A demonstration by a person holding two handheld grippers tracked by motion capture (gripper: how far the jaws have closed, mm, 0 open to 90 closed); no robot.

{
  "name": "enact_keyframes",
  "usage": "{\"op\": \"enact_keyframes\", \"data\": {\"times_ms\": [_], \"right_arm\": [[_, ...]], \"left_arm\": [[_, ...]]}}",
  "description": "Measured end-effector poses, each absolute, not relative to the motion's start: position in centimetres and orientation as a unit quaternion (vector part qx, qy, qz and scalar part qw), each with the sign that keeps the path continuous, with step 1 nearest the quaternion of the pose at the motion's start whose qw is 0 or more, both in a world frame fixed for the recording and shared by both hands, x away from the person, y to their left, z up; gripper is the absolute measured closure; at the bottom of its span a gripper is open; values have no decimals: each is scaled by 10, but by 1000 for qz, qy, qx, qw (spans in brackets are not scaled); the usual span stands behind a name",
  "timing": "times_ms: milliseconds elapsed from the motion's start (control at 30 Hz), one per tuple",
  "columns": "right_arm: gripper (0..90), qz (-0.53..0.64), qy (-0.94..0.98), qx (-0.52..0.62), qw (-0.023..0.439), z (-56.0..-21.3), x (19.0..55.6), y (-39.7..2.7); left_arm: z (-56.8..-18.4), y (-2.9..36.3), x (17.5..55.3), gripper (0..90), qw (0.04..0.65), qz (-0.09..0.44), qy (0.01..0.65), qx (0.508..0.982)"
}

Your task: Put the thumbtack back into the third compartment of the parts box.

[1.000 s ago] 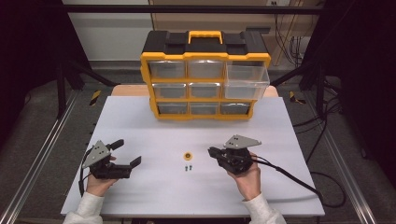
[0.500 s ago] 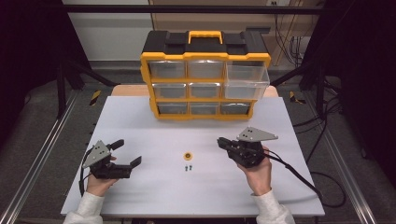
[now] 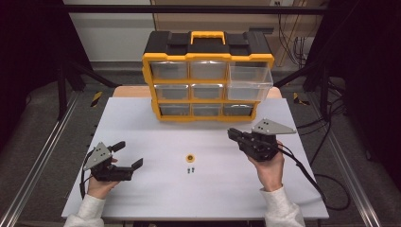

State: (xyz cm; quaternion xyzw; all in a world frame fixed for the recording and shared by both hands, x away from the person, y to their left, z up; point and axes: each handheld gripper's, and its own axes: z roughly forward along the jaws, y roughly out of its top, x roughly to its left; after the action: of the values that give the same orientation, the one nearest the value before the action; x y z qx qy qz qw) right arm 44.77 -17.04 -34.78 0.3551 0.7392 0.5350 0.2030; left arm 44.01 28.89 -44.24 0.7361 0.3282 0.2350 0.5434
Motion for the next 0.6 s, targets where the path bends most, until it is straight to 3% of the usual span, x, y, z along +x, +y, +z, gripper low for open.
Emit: {"op": "enact_keyframes", "data": {"times_ms": [600], "right_arm": [[852, 550, 720, 346, 243, -297, 453, -180]], "left_arm": [[-443, 289, 440, 27, 542, 235, 328, 737]]}}
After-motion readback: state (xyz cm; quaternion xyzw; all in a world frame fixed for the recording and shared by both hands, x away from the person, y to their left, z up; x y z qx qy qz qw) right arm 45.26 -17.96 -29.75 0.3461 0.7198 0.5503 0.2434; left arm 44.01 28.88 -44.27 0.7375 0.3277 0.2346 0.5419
